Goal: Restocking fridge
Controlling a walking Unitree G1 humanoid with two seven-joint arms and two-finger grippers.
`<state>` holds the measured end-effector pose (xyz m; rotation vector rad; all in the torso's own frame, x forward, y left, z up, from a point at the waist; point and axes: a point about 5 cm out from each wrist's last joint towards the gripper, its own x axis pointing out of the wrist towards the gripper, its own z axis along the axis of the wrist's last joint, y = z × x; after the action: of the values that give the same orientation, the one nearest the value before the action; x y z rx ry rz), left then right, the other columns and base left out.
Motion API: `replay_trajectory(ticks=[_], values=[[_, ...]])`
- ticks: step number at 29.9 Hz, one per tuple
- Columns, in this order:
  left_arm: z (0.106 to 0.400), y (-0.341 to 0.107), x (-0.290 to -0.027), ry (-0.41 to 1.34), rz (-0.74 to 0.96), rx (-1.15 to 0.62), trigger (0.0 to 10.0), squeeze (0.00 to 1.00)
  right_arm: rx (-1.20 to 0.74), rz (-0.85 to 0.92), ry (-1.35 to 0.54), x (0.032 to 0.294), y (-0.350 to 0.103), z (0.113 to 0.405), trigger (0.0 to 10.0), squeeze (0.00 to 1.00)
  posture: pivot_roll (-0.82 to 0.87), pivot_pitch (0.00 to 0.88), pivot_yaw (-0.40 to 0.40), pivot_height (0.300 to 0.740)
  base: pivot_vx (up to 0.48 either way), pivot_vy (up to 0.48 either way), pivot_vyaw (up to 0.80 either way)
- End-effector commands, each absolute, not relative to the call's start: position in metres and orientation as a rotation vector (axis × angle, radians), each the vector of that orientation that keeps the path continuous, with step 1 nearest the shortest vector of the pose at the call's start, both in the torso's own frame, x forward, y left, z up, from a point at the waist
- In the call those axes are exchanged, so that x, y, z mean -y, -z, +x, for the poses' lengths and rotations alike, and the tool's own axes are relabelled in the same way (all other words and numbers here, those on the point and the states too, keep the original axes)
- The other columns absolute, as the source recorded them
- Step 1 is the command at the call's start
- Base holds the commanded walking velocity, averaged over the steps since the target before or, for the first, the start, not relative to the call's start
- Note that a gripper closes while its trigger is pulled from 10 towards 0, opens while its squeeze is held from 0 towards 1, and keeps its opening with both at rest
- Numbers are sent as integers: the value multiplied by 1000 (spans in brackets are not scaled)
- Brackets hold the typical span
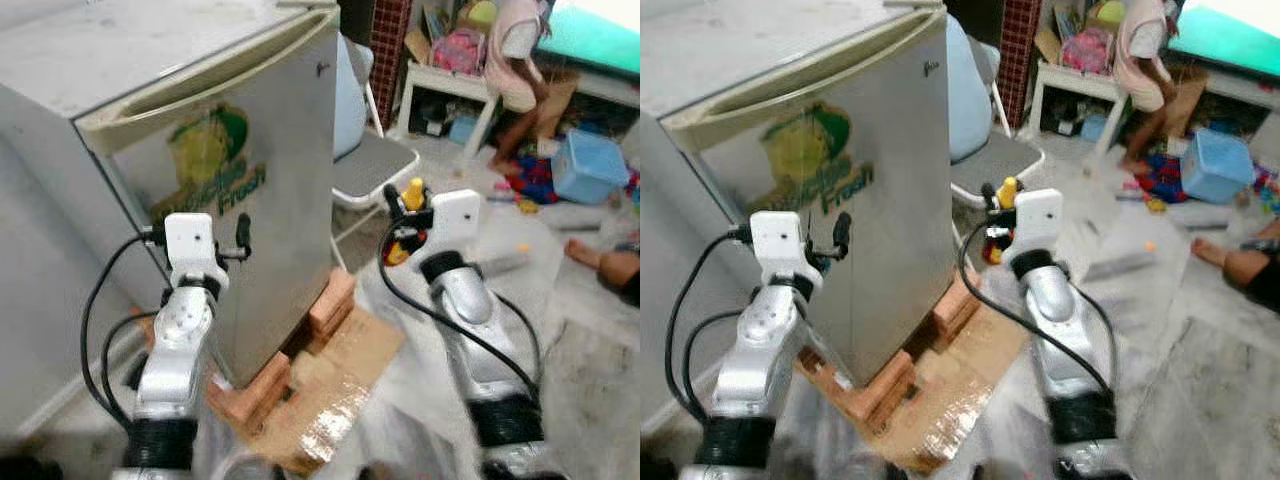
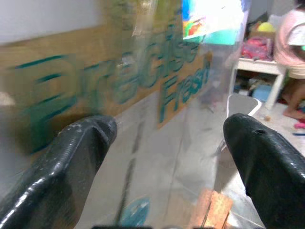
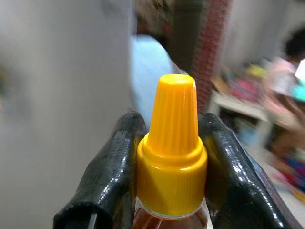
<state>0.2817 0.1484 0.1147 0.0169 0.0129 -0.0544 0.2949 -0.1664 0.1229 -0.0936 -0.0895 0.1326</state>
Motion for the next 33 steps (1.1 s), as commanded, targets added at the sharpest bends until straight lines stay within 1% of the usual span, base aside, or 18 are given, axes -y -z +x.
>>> replay_trajectory(ticks=[1,3,4,5,7,9,11,12,14,18,21,23,28,33], values=[[276,-113,-163,33,24,-33,10000,0,148,-95,-144,163,-138,294,10000,0,24,0,-5,740,0,0,0],[265,-109,-171,32,64,-45,10000,0,113,-114,-134,172,-129,283,10000,0,31,0,-9,740,0,0,0],[254,-104,-179,30,92,-63,10000,0,75,-127,-124,180,-121,270,10000,0,34,0,-10,740,0,0,0],[254,-104,-179,30,92,-63,10000,0,75,-127,-124,180,-121,270,10000,0,34,0,-10,740,0,0,0],[238,-99,-190,23,113,-87,10000,0,26,-140,-112,189,-112,255,10000,0,36,0,-12,740,0,0,0],[234,-98,-190,37,115,-88,10000,0,18,-147,-113,190,-110,251,10000,0,37,0,-12,740,0,0,0],[223,-97,-186,123,100,-93,10000,0,-11,-154,-113,193,-106,245,10000,0,41,0,-16,740,0,0,0],[223,-97,-186,123,100,-93,10000,0,-11,-154,-113,193,-106,245,10000,0,41,0,-16,740,0,0,0],[220,-97,-181,178,72,-105,10000,0,-33,-149,-120,191,-104,247,10000,0,43,0,-19,740,0,0,0],[218,-95,-183,167,70,-130,10000,0,-36,-143,-127,190,-106,249,10000,0,47,0,-23,740,0,146,0],[214,-94,-185,178,82,-140,10000,0,-41,-144,-131,190,-106,250,10000,0,51,0,-27,740,0,460,0],[209,-91,-179,241,101,-157,10000,0,-49,-144,-136,190,-105,251,10000,0,54,0,-30,740,0,433,0],[207,-90,-173,283,107,-170,10000,0,-65,-151,-149,188,-104,253,10000,0,55,0,-31,740,0,427,0],[209,-90,-173,291,119,-169,10000,0,-80,-155,-152,188,-101,255,10000,0,55,0,-33,740,-256,409,0]])
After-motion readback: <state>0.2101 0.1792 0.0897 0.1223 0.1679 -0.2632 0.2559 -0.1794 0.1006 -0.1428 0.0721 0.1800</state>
